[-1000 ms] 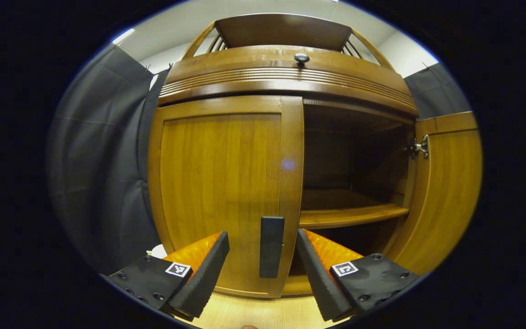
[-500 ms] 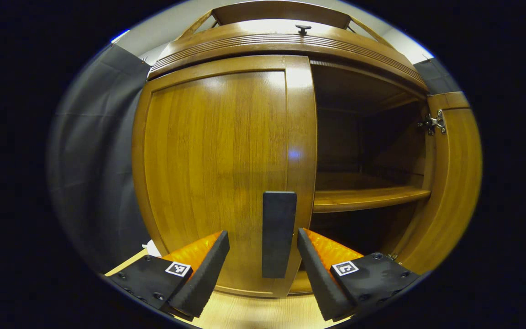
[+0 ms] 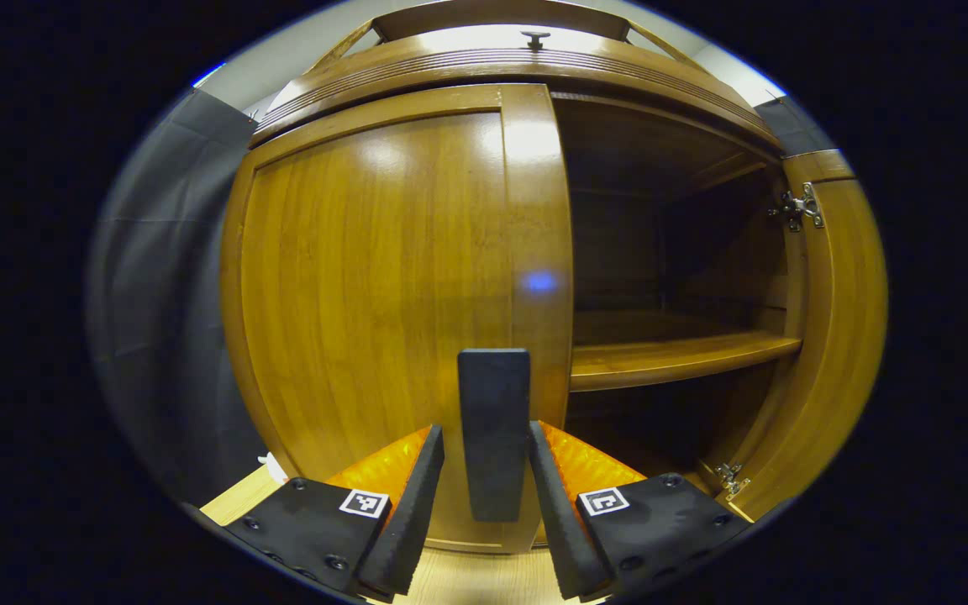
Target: Open the right door of the double-door shoe cabinet with the right hand, and open the left door with the left hand.
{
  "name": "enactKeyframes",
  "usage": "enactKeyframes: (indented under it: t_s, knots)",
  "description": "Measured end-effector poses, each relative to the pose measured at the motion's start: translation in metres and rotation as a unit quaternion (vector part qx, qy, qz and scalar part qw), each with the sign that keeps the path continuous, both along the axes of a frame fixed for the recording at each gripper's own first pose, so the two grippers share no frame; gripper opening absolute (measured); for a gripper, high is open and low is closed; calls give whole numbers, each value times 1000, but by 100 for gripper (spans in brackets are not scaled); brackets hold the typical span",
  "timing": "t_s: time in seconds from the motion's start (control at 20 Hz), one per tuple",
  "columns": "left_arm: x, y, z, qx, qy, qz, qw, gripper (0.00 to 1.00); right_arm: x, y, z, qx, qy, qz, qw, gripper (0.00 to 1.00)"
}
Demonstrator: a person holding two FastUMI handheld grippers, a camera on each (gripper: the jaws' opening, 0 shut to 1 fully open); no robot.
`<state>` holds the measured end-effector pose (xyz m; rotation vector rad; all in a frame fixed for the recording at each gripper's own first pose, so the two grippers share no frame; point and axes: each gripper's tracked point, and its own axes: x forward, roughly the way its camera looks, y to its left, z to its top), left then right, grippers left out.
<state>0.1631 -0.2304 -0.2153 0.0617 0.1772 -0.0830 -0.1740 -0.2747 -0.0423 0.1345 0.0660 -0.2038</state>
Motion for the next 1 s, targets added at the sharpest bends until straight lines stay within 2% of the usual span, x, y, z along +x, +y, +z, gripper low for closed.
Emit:
enactKeyframes:
  t_s: [0.1, 0.2, 0.3, 0.4, 0.55, 0.6, 0.65, 0.7, 0.75, 0.85, 1.0]
  knots:
    - [-1, -4, -1, 5, -1, -4, 1000, 63, 0, -1, 0, -2, 0, -4, 1000, 100]
    - [2, -1, -4, 8, 2, 12, 1000, 55, 1, 1, -1, 2, 0, -3, 1000, 100]
    - [1, 0, -10, -11, 10, 9, 1000, 43, 2, 3, 0, 4, 0, -1, 1000, 100]
    - [0, 1, -17, -23, 18, 6, 1000, 41, 1, 7, 2, -2, 0, 1, 1000, 100]
    - [0, 0, -14, -17, 22, -4, 1000, 42, -1, 14, 2, -10, 3, -4, 1000, 100]
    - [0, 0, -15, -20, 21, -9, 1000, 36, -4, 17, 4, -12, 0, -7, 1000, 100]
    - [1, 0, -15, -23, 20, -17, 999, 37, -6, 20, 4, -14, 0, -12, 1000, 100]
    - [-3, 1, -16, -24, 22, -23, 999, 36, -8, 23, 4, -16, 0, -17, 1000, 93]
    - [-6, 1, -15, -27, 24, -28, 999, 37, -9, 27, 3, -16, 1, -20, 1000, 93]
    - [-12, 1, -16, -24, 25, -37, 999, 31, -12, 36, 2, -16, 2, -23, 1000, 93]
    - [-25, 2, -13, -32, 30, -54, 998, 31, -18, 47, 5, -21, 1, -33, 999, 93]
